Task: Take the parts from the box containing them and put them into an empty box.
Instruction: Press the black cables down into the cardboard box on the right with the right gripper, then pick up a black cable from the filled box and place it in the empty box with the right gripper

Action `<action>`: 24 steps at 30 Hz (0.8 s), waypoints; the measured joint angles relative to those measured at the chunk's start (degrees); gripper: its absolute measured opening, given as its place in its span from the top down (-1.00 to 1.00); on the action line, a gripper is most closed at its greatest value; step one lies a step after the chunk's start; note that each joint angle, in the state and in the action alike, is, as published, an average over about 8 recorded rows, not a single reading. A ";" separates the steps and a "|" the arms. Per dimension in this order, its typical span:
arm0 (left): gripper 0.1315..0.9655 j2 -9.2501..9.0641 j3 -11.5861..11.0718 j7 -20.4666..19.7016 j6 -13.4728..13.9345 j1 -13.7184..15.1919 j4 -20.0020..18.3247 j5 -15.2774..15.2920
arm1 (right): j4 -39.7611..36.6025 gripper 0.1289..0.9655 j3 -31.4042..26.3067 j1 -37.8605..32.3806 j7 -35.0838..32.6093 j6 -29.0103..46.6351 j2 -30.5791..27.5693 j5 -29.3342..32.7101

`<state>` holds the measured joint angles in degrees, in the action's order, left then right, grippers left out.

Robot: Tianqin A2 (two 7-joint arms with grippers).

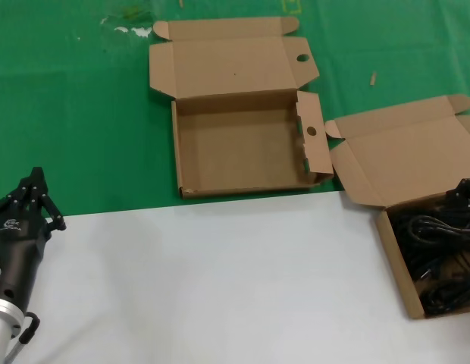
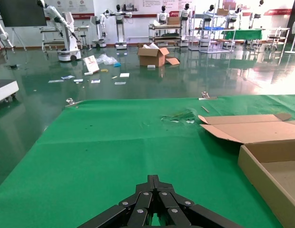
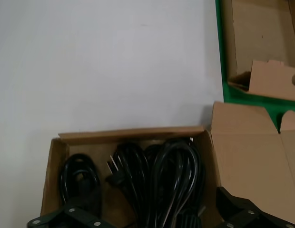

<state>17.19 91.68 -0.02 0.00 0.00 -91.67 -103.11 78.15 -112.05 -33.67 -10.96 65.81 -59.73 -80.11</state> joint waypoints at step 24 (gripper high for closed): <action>0.98 0.00 0.00 0.00 0.00 0.00 0.00 0.00 | -6.88 0.33 -0.53 -3.87 -4.07 -1.44 2.52 1.65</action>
<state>17.19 91.68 -0.02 0.00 0.00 -91.67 -103.11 71.27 -112.57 -37.55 -15.03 64.37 -57.20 -78.46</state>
